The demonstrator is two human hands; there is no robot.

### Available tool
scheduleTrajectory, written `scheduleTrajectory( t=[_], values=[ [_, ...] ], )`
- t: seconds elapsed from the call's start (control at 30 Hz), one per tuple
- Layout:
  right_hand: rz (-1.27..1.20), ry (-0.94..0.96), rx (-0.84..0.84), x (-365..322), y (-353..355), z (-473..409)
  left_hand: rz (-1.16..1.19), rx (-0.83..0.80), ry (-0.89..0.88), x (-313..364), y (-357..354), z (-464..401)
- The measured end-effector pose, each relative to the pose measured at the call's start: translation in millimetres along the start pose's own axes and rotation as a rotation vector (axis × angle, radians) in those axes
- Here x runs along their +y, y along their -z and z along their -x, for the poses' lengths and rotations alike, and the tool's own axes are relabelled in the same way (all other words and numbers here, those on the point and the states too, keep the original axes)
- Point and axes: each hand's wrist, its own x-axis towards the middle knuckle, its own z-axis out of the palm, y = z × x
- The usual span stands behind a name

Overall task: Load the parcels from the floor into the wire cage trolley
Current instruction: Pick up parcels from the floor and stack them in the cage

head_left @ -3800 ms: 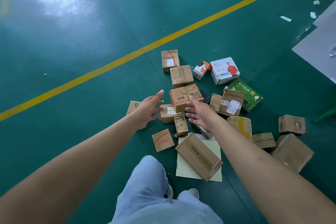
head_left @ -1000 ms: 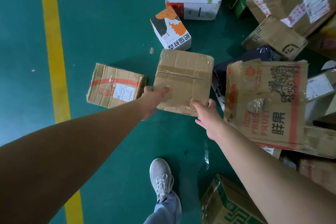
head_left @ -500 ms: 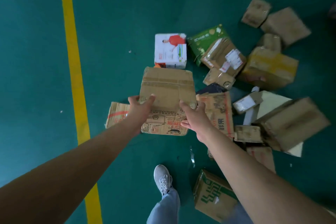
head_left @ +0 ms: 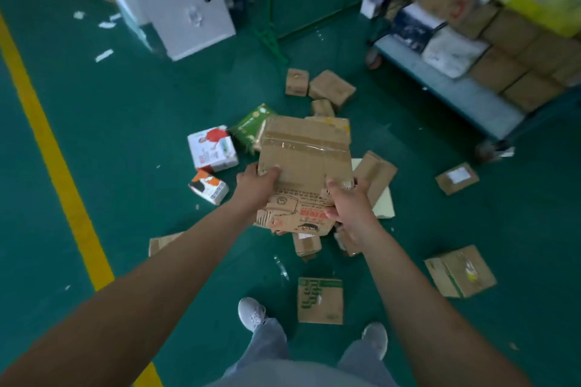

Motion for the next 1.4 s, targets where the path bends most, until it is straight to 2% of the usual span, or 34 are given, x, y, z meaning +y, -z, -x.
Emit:
scheduleTrajectory(
  t=[0.2,0.43,0.6,0.93,1.17,1.4],
  values=[
    [-0.122,0.086,0.082,19.3,161.2,41.0,-0.017,-0.159,-0.125,32.3,-139.8,86.9],
    [-0.249,0.146,0.169,41.6,350.5,79.4,-0.035,-0.261,-0.176,51.8,-308.7,187.2],
    [-0.302,0.179,0.247,49.8,449.2,89.6,-0.084,-0.318,-0.225,72.5,-400.8,227.0],
    [-0.348,0.247,0.310,12.8,544.5,47.0,-0.158,-0.398,-0.309,143.7,-500.7,214.2],
    [-0.288,0.258,0.328,-49.9,588.3,-50.4,-0.142,-0.402,-0.316,211.2,-566.2,140.2],
    [-0.328,0.225,0.298,-151.9,607.4,-152.6,-0.146,-0.362,-0.369,309.7,-604.6,48.3]
  ],
)
